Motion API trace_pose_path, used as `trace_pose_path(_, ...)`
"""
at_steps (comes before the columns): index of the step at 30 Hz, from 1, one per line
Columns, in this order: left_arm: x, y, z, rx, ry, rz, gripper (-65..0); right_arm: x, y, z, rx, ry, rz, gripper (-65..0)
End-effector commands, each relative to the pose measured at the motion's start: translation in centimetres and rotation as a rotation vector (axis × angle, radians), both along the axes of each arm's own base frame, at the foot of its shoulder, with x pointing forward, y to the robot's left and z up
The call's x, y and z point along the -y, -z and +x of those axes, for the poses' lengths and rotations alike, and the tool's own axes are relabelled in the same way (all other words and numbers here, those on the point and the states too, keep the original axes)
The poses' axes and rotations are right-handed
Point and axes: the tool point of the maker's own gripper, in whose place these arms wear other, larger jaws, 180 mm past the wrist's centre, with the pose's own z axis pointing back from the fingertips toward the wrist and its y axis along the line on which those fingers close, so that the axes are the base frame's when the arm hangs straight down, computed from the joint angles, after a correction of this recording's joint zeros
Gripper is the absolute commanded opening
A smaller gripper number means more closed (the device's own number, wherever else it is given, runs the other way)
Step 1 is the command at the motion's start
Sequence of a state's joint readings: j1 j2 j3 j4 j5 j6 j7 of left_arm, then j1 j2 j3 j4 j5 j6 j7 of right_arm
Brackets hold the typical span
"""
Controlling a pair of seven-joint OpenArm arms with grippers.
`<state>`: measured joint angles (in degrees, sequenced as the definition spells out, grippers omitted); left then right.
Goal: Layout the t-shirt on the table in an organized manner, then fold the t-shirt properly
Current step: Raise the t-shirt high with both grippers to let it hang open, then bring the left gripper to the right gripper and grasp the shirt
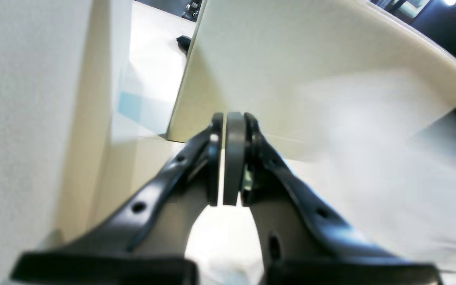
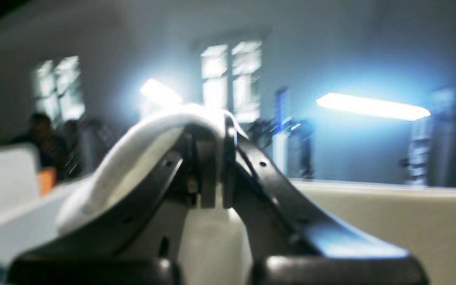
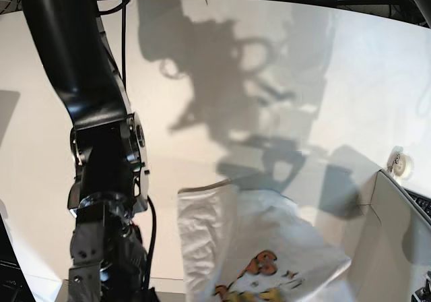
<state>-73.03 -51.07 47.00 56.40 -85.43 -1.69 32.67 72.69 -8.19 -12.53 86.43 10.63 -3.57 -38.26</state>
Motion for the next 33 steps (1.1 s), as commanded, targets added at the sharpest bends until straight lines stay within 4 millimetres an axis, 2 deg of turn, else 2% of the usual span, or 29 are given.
trace_pose_path(1, -1.3, -2.3, -0.3, 0.053, -0.040, 0.005, -65.0, -0.9, -2.0, -1.2, 0.054, -0.030, -0.004, -65.0)
trace_pose_path(8, -0.9, -1.5, -0.3, 0.027, -0.030, 0.025, -65.0, -1.1, -1.7, -1.1, 0.050, -0.032, -0.009, -65.0)
trace_pose_path(13, -1.9, -1.6, -1.1, 0.021, -0.041, 0.051, -65.0, -1.2, 2.5, 0.6, -0.041, -0.034, -0.011, -65.0)
trace_pose_path(17, -0.3, -3.1, -2.1, 0.054, 0.008, 0.092, -65.0, -1.4, 6.7, 2.0, -0.127, -0.037, -0.017, -65.0)
trace_pose_path(20, 3.0, -4.8, -3.2, 0.103, 0.094, 0.147, -65.0, -1.4, 9.1, 2.6, -0.176, -0.038, -0.016, -65.0)
trace_pose_path(22, 6.3, -5.5, -4.3, 0.123, 0.179, 0.191, -65.0, -1.3, 10.5, 2.9, -0.204, -0.037, -0.015, -65.0)
trace_pose_path(24, 8.8, -5.7, -5.3, 0.128, 0.249, 0.226, -64.3, -0.3, 11.3, 3.1, -0.212, -0.014, -0.027, -65.0)
trace_pose_path(26, 11.9, -5.5, -6.3, 0.128, 0.332, 0.264, -59.6, 0.4, 12.0, 3.2, -0.224, 0.000, -0.035, -65.0)
trace_pose_path(28, 15.3, -5.3, -7.2, 0.131, 0.420, 0.286, -51.9, 0.6, 12.6, 3.5, -0.254, 0.006, -0.048, -65.0)
trace_pose_path(31, 18.2, -5.3, -8.2, 0.144, 0.495, 0.305, -42.1, 0.9, 13.2, 3.6, -0.269, 0.013, -0.053, -65.0)
trace_pose_path(33, 20.5, -4.9, -8.6, 0.147, 0.553, 0.303, -39.7, 1.3, 13.2, 3.7, -0.267, 0.022, -0.058, -65.0)
